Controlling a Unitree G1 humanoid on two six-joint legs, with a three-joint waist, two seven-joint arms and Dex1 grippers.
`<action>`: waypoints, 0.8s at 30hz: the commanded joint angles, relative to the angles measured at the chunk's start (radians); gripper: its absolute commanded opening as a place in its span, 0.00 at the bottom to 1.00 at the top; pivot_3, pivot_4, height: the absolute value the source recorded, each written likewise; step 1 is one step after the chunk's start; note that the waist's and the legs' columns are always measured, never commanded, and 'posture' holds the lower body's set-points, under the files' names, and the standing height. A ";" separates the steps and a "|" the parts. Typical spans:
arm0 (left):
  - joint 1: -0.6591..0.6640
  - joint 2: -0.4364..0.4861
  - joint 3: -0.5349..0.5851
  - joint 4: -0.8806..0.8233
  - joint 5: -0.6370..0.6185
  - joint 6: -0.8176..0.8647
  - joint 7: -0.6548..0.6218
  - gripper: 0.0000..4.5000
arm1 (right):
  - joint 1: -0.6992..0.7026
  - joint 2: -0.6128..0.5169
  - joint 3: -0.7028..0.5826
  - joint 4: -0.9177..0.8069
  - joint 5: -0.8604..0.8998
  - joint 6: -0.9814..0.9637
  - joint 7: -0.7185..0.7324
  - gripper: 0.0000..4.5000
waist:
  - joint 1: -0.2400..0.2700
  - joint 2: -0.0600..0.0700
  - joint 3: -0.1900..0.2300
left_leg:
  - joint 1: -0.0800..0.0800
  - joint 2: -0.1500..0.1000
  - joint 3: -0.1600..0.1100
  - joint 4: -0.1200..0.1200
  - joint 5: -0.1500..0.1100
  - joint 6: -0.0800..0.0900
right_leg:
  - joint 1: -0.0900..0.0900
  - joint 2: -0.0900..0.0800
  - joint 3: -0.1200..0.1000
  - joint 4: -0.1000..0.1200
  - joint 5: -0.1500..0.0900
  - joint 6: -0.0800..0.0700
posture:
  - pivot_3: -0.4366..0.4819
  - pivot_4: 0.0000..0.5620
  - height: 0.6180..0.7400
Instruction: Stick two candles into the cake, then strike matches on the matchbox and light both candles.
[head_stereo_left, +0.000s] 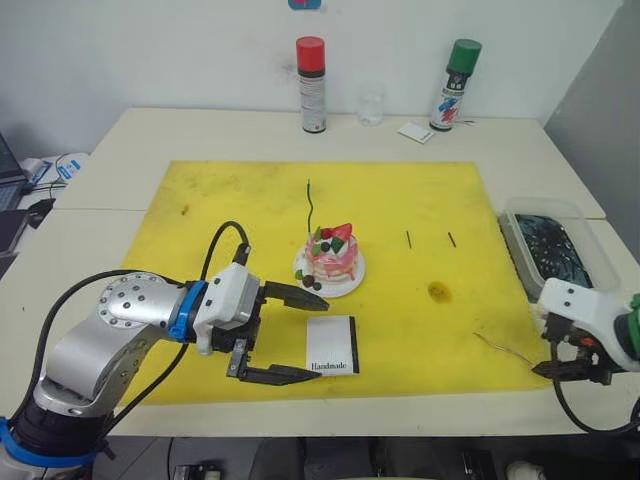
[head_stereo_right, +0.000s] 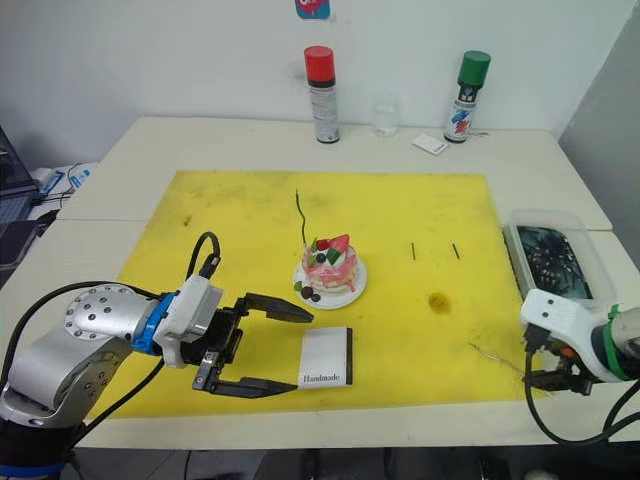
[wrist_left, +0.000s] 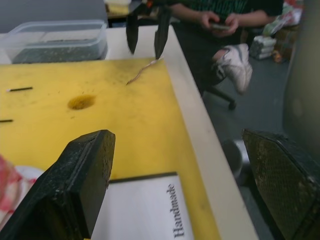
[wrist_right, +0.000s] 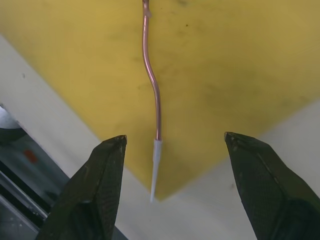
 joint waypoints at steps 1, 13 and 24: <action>-0.024 -0.016 0.047 -0.066 -0.108 0.028 0.015 1.00 | -0.044 0.011 0.041 0.023 -0.022 0.006 -0.036 0.72 | 0.000 0.000 0.000 | 0.000 0.000 0.000 0.000 0.000 0.000 | 0.000 0.000 0.000 0.000 0.000 -0.001 | 0.48 0.27 1.00; -0.027 -0.016 0.022 -0.084 -0.085 0.013 -0.018 1.00 | 0.013 0.003 0.033 0.010 -0.016 0.021 -0.058 0.72 | 0.001 0.000 0.000 | 0.000 0.000 0.000 0.001 0.000 0.000 | 0.001 0.001 -0.002 0.000 0.000 0.003 | 0.48 0.27 1.00; 0.012 -0.006 0.025 -0.080 -0.027 -0.018 -0.031 1.00 | 0.043 0.033 0.034 -0.002 -0.011 0.039 -0.085 0.20 | 0.002 0.000 0.000 | 0.000 0.000 0.000 0.001 0.000 0.000 | 0.002 0.001 -0.002 0.000 0.000 0.003 | 0.48 0.27 1.00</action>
